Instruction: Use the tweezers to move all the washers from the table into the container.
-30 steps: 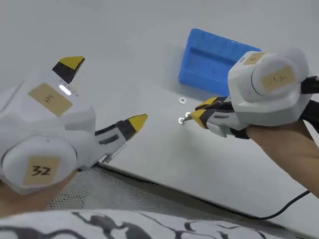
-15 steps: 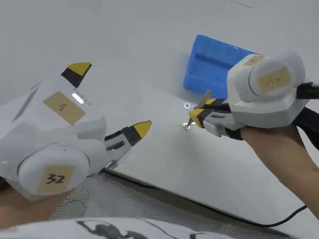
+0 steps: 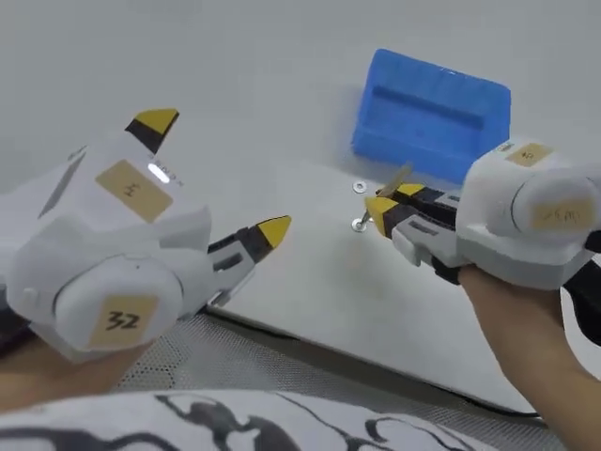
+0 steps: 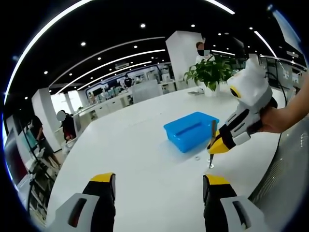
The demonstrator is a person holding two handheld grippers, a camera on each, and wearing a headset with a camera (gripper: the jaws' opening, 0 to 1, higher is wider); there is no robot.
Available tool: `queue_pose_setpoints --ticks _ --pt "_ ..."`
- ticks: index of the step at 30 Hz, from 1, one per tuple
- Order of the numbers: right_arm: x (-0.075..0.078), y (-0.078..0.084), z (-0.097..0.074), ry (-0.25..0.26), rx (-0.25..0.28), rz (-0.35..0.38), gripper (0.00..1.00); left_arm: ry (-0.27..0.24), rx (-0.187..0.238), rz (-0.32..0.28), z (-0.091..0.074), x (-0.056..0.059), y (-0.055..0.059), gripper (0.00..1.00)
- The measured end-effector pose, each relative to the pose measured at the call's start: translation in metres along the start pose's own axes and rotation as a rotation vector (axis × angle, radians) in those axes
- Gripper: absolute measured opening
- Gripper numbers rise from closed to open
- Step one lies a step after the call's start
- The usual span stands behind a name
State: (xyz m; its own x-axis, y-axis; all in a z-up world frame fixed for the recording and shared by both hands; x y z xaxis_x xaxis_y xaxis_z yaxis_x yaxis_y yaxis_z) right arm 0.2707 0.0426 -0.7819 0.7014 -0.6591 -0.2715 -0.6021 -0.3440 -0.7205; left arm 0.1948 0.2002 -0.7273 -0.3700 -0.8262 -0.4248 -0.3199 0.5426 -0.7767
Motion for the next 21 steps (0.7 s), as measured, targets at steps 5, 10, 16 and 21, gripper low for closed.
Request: queue_pose_setpoints --ticks 5,10,16,21 --pt "0.0014 -0.0006 0.0 0.004 0.003 -0.007 0.04 0.002 -0.006 0.002 0.0002 0.0007 0.0003 0.74" --pt "-0.003 0.0029 -0.0028 -0.005 0.004 -0.067 0.04 0.005 -0.01 0.007 0.0004 0.002 0.0005 0.74" --pt "-0.0004 0.0073 -0.008 0.001 0.015 -0.044 0.04 0.01 -0.011 0.015 0.0002 0.0024 0.0009 0.74" --pt "0.0018 0.0069 -0.0086 -0.011 0.001 -0.016 0.04 0.011 -0.013 0.02 0.0003 0.0034 0.0003 0.74"
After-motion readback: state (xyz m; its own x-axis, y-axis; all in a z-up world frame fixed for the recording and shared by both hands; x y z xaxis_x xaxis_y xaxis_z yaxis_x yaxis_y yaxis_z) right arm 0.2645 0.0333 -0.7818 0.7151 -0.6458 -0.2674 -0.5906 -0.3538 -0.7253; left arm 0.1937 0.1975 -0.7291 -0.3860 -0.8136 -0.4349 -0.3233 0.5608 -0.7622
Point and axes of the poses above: the centre of the closed fingertips' face, and the gripper's own axes: z roughly forward along the fingers, x roughly to its right, y roughly out of its underside, the point moved 5 cm from there along -z, roughly backward along the fingers, and after that the axes turned 13 degrees about z, right-handed, at the moved point
